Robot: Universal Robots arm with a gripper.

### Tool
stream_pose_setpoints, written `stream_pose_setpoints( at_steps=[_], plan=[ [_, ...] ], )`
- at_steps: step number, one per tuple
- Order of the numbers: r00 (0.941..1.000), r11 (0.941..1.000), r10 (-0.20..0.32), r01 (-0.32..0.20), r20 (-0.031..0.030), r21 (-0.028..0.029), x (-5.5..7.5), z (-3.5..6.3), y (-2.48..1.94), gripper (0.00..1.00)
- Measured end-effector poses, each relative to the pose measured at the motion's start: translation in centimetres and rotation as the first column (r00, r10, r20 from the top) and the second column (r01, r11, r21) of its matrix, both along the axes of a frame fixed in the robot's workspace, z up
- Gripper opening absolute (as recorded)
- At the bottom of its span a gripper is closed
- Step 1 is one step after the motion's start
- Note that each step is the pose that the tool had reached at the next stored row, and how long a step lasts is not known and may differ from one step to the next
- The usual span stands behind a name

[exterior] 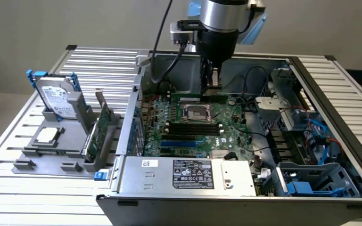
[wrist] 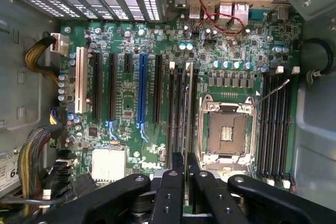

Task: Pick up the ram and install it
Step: 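Insert the ram into the slot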

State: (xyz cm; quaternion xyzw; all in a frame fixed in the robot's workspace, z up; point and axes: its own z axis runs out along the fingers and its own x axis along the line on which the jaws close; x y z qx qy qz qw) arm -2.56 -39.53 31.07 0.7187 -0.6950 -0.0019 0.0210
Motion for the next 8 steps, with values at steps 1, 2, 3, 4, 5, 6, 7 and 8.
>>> stream_pose_setpoints(
  at_steps=[1, 2, 3, 4, 5, 6, 7, 8],
  plan=[
    [1.0000, 1.0000, 0.000, 0.000, 0.0000, 0.0000, 0.0, -0.19, 0.00, 0.14],
    [1.0000, 1.0000, 0.000, 0.000, 0.0000, 0.0000, 0.0, -0.37, 0.00, 0.14],
    [1.0000, 1.0000, 0.000, 0.000, 0.0000, -0.0001, 0.0, -0.54, 0.00, 0.14],
    [1.0000, 1.0000, 0.000, 0.000, 0.0000, 0.0000, 0.0, -0.72, 0.00, 0.14],
    [1.0000, 1.0000, 0.000, 0.000, 0.0001, 0.0001, 0.0, -0.92, 0.00, 0.14],
    [1.0000, 1.0000, 0.000, 0.000, 0.0001, 0.0001, 0.0, -1.10, 0.00, 0.14],
    [1.0000, 1.0000, 0.000, 0.000, 0.0000, 0.0000, 0.0, -1.28, 0.00, 0.14],
    [1.0000, 1.0000, 0.000, 0.000, 0.0000, 0.0000, 0.0, -1.46, 0.00, 0.14]
  ],
)
